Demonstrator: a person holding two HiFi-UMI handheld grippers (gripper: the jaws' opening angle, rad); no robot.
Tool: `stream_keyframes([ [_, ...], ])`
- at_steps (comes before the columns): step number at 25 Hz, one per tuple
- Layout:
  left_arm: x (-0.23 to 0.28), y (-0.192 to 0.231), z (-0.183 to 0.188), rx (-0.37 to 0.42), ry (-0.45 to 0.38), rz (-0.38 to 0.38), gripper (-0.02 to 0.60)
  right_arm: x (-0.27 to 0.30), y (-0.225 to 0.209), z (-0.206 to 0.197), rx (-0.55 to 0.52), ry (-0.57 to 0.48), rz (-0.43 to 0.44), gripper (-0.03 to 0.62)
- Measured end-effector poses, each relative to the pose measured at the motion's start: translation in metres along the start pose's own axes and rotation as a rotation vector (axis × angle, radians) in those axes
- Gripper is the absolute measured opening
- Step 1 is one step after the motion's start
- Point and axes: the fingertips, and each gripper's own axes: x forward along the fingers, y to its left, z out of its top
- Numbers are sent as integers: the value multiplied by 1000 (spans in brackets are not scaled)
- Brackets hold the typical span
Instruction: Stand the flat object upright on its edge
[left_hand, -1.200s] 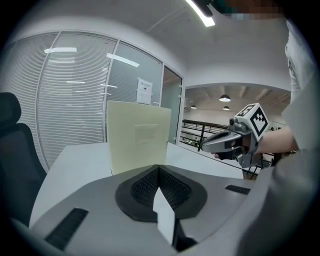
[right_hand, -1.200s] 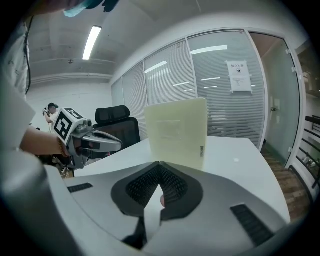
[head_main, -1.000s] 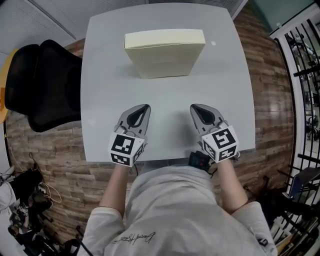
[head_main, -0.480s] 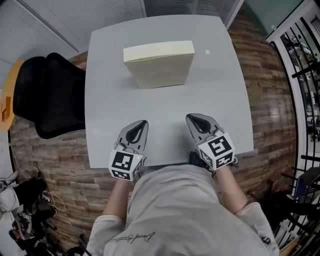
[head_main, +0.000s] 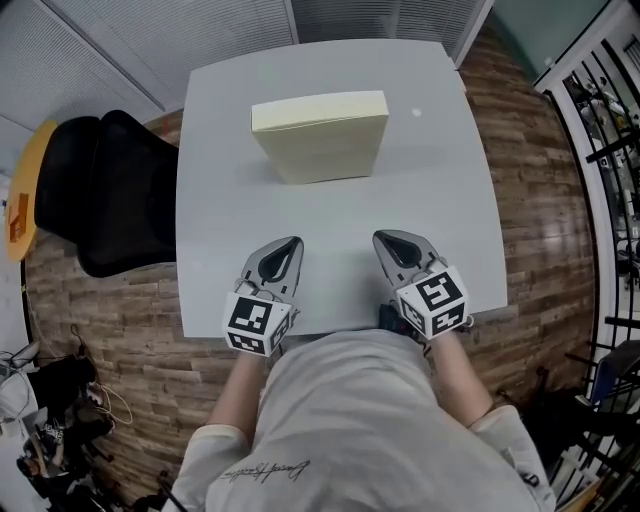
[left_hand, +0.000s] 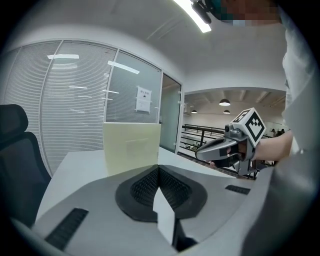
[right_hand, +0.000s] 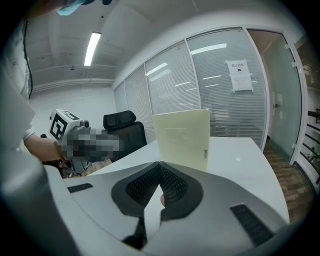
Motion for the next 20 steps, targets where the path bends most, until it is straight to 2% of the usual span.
stream_keyframes([
  [20, -7, 0, 9, 22, -12, -2, 12, 2, 11, -4, 5, -1, 19, 25],
])
